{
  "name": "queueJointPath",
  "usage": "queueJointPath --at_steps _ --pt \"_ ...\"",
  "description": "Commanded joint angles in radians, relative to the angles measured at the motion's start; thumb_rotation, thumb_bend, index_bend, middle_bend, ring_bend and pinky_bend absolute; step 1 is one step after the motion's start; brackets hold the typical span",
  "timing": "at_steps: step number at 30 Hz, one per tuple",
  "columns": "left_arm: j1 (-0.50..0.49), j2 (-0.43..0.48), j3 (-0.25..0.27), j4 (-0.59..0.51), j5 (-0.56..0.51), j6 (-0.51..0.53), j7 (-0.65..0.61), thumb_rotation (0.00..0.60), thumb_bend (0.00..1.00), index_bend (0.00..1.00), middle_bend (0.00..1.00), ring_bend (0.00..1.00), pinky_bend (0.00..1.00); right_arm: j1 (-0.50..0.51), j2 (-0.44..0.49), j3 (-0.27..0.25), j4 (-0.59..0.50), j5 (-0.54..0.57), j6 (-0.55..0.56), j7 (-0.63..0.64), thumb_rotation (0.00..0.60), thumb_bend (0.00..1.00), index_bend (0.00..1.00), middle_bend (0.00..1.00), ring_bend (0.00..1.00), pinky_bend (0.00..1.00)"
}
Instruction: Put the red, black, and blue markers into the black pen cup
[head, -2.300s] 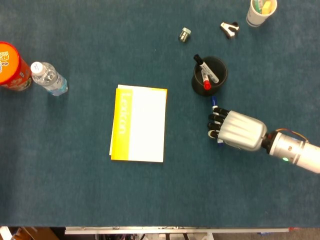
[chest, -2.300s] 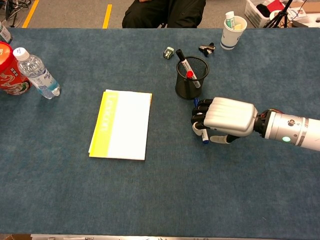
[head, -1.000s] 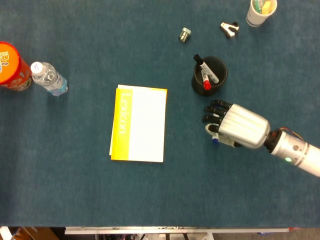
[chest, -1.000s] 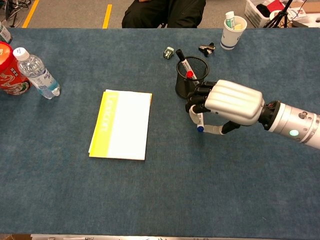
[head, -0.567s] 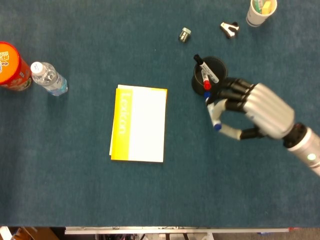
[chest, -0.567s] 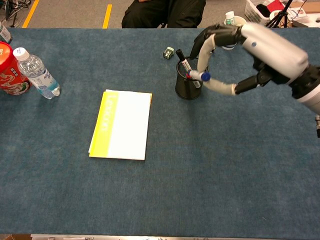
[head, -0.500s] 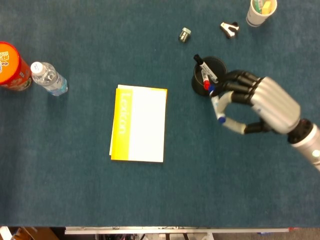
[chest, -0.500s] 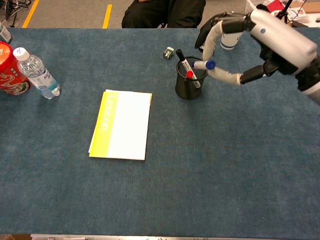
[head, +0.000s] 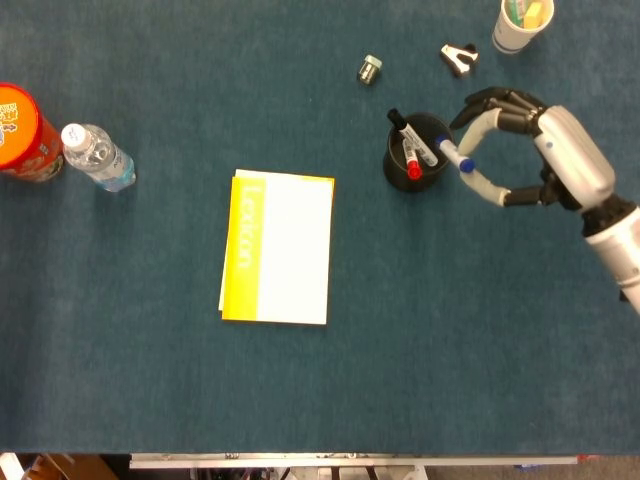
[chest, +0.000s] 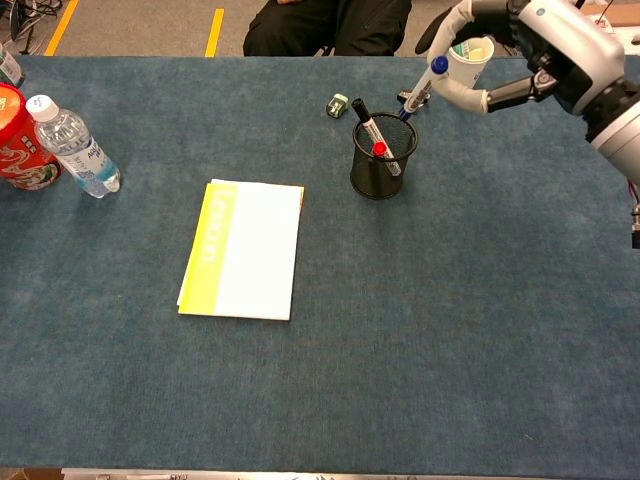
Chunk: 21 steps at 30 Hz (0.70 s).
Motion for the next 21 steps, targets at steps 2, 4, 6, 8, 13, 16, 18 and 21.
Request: queueJointPath --at_steps 2,4,6,8,13,16,18,21 --pt "-0.002 -0.002 0.000 -0.003 -0.002 -0.002 0.005 0.600 0.48 0.17 0.20 0.20 0.20 0.019 -0.050 0.026 0.066 0.045 -0.076 0.026 0.600 0.33 0.64 0.40 0.23 0.21" --pt "-0.001 -0.003 0.000 -0.003 -0.004 -0.003 0.006 0.600 0.48 0.17 0.20 0.20 0.20 0.026 -0.073 0.033 0.088 0.060 -0.106 0.040 0.600 0.33 0.64 0.39 0.23 0.21" --pt "0.000 -0.004 0.001 -0.002 -0.006 -0.004 0.006 0.600 0.48 0.17 0.20 0.20 0.20 0.032 -0.094 0.041 0.112 0.074 -0.132 0.049 0.600 0.33 0.64 0.38 0.23 0.20" --pt "0.000 -0.003 0.001 -0.001 -0.008 -0.004 0.006 0.600 0.48 0.17 0.20 0.20 0.20 0.038 -0.113 0.044 0.135 0.081 -0.154 0.047 0.600 0.33 0.64 0.37 0.23 0.19" --pt "0.005 -0.003 -0.002 0.005 -0.013 0.005 0.000 0.600 0.48 0.17 0.20 0.20 0.20 0.050 -0.135 0.031 0.180 0.053 -0.188 0.035 0.600 0.34 0.36 0.25 0.14 0.11" --pt "0.006 -0.002 -0.002 0.008 -0.014 0.006 -0.003 0.600 0.48 0.17 0.20 0.20 0.20 0.050 -0.133 0.027 0.183 0.035 -0.189 0.021 0.600 0.34 0.17 0.20 0.10 0.08" --pt "0.005 -0.002 -0.001 0.010 -0.013 0.004 -0.005 0.600 0.48 0.17 0.20 0.20 0.20 0.047 -0.132 0.032 0.179 0.033 -0.181 0.009 0.600 0.34 0.08 0.16 0.07 0.07" --pt "0.004 -0.006 -0.001 0.013 -0.013 0.002 -0.008 0.600 0.48 0.17 0.20 0.20 0.20 0.037 -0.130 0.042 0.175 0.030 -0.158 -0.008 0.600 0.34 0.04 0.14 0.06 0.06"
